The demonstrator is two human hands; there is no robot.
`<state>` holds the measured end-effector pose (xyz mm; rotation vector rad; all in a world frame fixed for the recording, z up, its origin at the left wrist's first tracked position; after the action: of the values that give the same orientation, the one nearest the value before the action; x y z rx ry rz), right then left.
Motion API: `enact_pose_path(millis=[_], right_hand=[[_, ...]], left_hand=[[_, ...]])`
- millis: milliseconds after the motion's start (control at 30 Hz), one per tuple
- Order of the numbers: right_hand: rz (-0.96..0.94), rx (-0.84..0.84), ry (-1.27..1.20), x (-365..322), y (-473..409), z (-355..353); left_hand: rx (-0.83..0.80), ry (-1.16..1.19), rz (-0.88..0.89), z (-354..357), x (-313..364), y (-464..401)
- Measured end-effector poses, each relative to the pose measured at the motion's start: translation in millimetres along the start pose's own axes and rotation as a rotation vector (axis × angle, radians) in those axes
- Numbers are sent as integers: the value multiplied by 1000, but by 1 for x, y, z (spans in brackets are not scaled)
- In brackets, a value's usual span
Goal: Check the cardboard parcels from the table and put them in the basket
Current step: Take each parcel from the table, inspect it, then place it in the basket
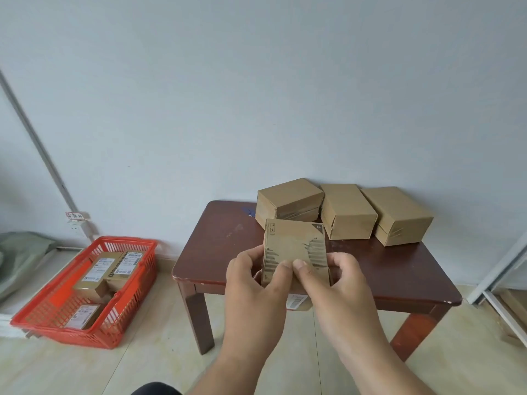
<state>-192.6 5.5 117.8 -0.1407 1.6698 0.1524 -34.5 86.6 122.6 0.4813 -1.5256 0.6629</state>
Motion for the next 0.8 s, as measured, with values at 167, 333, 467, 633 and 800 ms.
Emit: enact_pose_path(millis=[167, 333, 467, 633, 800], right_hand=[[-89, -24, 50, -4, 7, 5], [-72, 49, 8, -4, 4, -2], [-93, 63, 14, -3, 4, -4], [-123, 16, 33, 0, 7, -1], [-117, 57, 20, -2, 6, -2]], left_hand=[[36, -6, 39, -4, 1, -6], [15, -17, 65, -1, 1, 2], [-11, 58, 54, 3, 2, 5], [36, 97, 63, -5, 1, 2], [2, 61, 110, -5, 6, 7]])
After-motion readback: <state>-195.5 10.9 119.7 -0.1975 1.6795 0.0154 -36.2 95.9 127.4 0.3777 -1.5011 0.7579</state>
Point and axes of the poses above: each hand's wrist, its own y-axis away from the middle knuckle, its own z-axis out of the palm, x = y × z, the point moved 10 cm from there along -y, towards the middle knuckle, and after that the axes turned 3 degrees about z, right-handed, at the moved point
